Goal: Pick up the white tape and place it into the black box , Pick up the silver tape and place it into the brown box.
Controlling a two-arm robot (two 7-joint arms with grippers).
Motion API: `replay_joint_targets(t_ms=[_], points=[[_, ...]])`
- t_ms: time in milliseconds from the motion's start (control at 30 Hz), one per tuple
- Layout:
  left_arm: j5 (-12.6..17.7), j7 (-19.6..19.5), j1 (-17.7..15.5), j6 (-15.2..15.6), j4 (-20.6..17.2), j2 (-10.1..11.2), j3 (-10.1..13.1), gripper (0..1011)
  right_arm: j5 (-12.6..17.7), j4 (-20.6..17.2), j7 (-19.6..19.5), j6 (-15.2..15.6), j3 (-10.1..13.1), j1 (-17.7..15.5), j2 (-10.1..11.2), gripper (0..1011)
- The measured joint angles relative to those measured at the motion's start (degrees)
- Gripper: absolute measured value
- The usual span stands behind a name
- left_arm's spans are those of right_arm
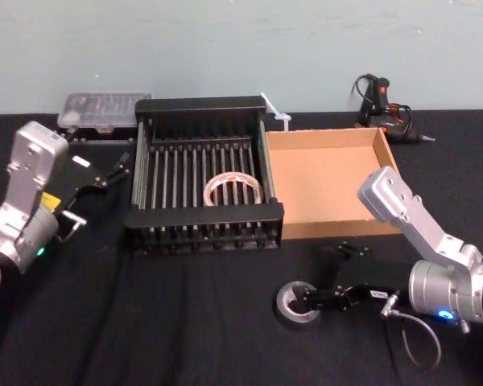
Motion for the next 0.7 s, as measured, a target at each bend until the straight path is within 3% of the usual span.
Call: replay_joint_targets(t_ms=[700], points=[[0.0, 0.0, 0.0, 0.0, 0.0, 0.0, 0.0, 1001, -1.6, 2.9, -0.2, 0.4, -1.9, 1.5, -1.3, 1002]])
